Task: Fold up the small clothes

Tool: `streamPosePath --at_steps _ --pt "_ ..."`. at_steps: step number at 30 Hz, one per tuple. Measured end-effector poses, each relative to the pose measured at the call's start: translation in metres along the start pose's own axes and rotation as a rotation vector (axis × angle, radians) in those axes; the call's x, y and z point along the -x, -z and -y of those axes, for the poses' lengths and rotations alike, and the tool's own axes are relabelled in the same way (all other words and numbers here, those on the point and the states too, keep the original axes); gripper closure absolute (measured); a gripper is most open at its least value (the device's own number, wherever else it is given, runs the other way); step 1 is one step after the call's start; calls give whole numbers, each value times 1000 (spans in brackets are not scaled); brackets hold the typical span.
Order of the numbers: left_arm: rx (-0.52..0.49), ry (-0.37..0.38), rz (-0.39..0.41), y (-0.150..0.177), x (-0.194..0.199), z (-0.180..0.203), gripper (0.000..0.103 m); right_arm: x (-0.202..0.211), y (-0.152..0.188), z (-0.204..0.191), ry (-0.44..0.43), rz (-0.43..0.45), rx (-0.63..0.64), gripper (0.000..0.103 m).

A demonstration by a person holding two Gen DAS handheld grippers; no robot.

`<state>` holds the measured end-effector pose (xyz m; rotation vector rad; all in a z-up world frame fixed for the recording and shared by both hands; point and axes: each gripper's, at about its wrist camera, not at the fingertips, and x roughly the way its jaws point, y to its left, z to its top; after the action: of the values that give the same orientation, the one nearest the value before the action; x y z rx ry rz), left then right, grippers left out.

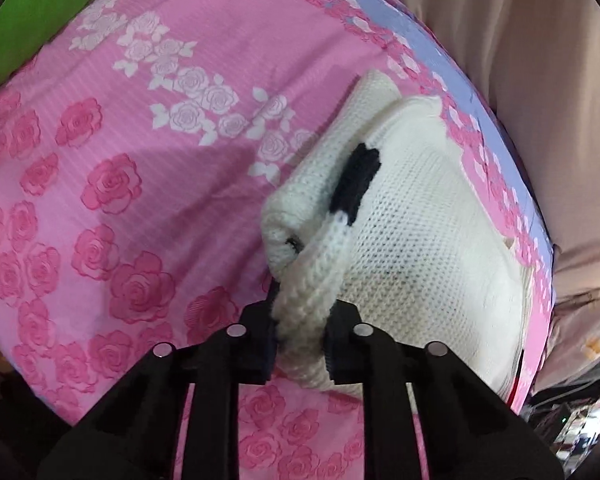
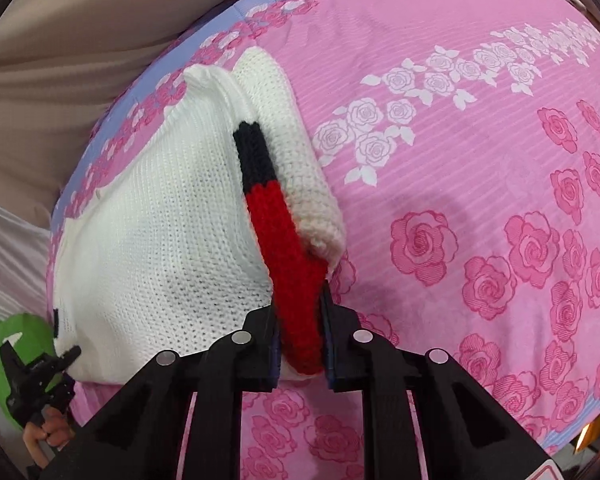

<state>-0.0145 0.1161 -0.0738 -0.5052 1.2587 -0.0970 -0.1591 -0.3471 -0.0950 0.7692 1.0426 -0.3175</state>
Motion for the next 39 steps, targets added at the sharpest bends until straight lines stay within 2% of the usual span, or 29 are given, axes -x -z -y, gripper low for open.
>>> streamPosePath --at_steps 3,5,8,10,13,15,16,17,18,19,20,22,24,25,26,27,28,30,31,33,34,35,37,39 --pt "-56 -6 -18 2 24 3 90 35 -4 0 17 51 22 94" --pt "-69 -10 -74 12 35 -5 90 60 0 5 40 56 50 94" --pt "-66 -37 -167 35 30 -23 90 77 17 21 109 19 68 94" --pt "-79 -69 -214 57 16 -33 89 70 37 44 140 -53 38 94" --pt "-146 -94 -141 66 20 -24 81 41 60 60 162 -149 45 90" --pt "-182 -78 -69 58 39 -8 80 48 54 56 168 -120 26 80" --pt "-215 -69 0 51 53 4 73 56 45 51 161 -100 18 80" --pt "-240 -64 56 44 63 15 56 65 36 43 163 -53 32 77" --pt "-259 -67 113 36 71 26 48 76 24 29 172 13 82 70" --pt "-271 -69 159 26 73 40 35 81 15 17 181 52 125 63" --pt "-286 -51 174 18 67 51 31 82 5 5 178 79 161 54" --pt "-323 -38 156 -1 38 71 31 64 -19 -19 130 84 213 53" --pt "-333 -55 113 -17 2 83 35 34 -34 -38 134 69 255 53" --pt "-334 -47 84 -21 -10 85 49 17 -42 -45 139 59 267 53" --pt "-330 -43 40 -24 -22 86 82 0 -50 -51 140 46 274 56" --pt "-308 -39 -14 -29 -35 85 98 -12 -53 -52 143 33 274 76" --pt "-284 -24 -11 -33 -32 85 96 -23 -55 -52 141 19 274 96" --pt "-282 -12 31 -38 -22 85 97 -25 -57 -52 131 30 264 96" --pt "-299 -36 60 -41 -18 87 97 -15 -61 -53 126 66 266 96" --pt "-307 -66 56 -47 -28 89 97 2 -73 -55 128 136 265 97" --pt "-310 -82 31 -48 -41 90 96 0 -78 -53 131 136 256 97" --pt "-324 -102 27 -47 -50 93 96 -16 -83 -47 152 91 258 97" --pt "-394 -149 67 -42 -51 104 96 -41 -83 -45 184 40 302 97" --pt "-404 -145 66 -40 -43 107 96 -31 -83 -57 214 47 333 94"
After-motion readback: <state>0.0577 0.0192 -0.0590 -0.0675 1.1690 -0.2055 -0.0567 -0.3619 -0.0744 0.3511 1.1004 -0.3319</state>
